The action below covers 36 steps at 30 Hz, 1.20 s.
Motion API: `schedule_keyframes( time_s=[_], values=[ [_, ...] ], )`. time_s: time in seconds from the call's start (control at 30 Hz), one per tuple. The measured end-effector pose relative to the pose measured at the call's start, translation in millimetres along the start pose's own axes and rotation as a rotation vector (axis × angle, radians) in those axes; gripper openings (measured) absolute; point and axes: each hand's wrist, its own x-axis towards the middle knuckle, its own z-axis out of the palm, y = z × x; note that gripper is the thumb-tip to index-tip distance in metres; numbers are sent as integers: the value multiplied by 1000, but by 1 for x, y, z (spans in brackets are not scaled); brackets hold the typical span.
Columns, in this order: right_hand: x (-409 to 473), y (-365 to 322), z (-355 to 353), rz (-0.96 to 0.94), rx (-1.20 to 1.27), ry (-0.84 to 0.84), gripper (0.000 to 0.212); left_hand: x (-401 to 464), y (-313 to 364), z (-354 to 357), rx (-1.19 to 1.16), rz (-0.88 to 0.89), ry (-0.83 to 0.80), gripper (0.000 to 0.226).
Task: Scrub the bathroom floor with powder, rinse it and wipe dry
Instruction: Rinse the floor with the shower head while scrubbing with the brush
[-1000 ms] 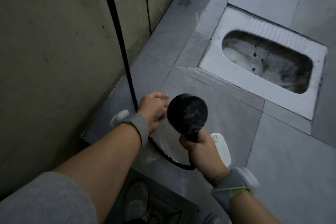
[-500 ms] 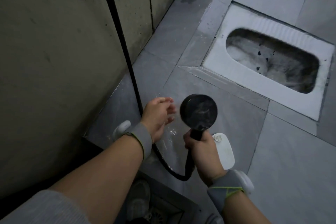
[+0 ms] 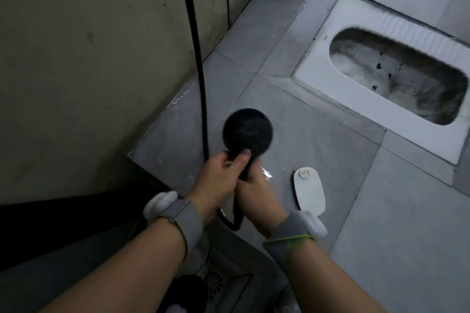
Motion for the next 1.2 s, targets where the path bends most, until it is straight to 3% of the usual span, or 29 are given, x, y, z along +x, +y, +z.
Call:
schedule_keyframes(
  time_s=[0.13,0.3,0.47,0.6,0.73,0.87,1.0,1.07,1.13,1.2],
  values=[
    [-16,-11,14,-26,-2,-277,51,-12,-3,-28,180,13,93,26],
    [-43,6,-10,-45,-150,-367,55,-43,-19,-38,214,77,86,51],
    [-43,60,-71,89,-354,-11,38,-59,-54,-49,595,154,92,27],
    [-33,94,-114,38,-621,251,31,-61,-88,-74,1141,194,30,33],
    [-24,103,-129,116,-883,361,41,-59,-105,-82,1271,255,-24,56],
    [-2,116,-122,134,-1002,418,56,-55,-121,-84,1364,295,-128,33],
    [11,128,-115,46,-1141,391,45,-56,-138,-90,1461,400,-128,29],
    [2,133,-104,-127,-1195,356,31,-57,-146,-93,1479,464,-132,33],
    [-11,140,-100,-351,-1211,149,34,-57,-149,-94,1485,552,-139,35],
    [-14,141,-103,-420,-1181,-113,53,-56,-147,-93,1487,612,-175,35]
  ],
)
